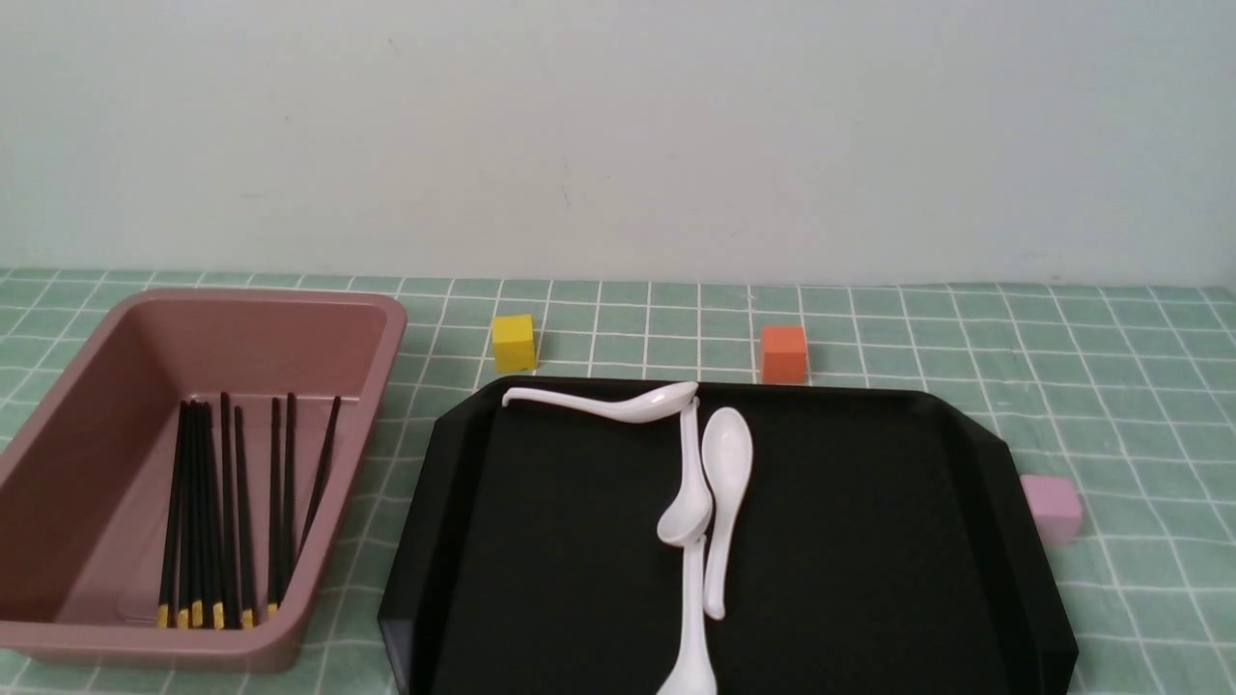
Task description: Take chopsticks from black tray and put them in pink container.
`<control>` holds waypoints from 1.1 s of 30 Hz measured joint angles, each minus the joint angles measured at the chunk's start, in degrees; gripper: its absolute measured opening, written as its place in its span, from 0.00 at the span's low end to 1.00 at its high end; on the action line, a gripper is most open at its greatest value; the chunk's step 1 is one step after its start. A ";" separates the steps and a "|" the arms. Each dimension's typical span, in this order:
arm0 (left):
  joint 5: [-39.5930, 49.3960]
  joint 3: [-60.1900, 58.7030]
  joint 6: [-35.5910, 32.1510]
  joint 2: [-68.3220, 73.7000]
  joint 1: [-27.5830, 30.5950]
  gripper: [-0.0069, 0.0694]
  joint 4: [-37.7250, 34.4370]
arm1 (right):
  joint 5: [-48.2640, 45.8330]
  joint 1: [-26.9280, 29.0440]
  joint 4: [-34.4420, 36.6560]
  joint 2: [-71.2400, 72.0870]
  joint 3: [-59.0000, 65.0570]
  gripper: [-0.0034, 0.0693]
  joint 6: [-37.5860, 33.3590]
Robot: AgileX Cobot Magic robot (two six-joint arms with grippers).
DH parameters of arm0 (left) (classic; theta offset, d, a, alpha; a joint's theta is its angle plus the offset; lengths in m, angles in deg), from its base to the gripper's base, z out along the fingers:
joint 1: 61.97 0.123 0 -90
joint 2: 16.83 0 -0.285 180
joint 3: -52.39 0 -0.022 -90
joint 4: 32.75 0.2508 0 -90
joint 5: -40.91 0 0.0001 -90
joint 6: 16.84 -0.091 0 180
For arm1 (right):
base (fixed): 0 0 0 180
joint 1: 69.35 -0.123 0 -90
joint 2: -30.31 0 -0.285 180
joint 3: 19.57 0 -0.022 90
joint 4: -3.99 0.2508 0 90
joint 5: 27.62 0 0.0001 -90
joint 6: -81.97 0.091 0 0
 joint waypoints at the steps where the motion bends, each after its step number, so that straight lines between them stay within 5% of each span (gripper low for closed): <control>1: 0.00 0.00 0.00 0.00 0.00 0.40 0.00 | 0.00 0.00 0.00 0.00 0.00 0.15 0.00; 33: 0.00 0.00 0.00 0.00 0.00 0.40 0.00 | 0.00 0.00 0.00 0.00 0.00 0.20 -0.15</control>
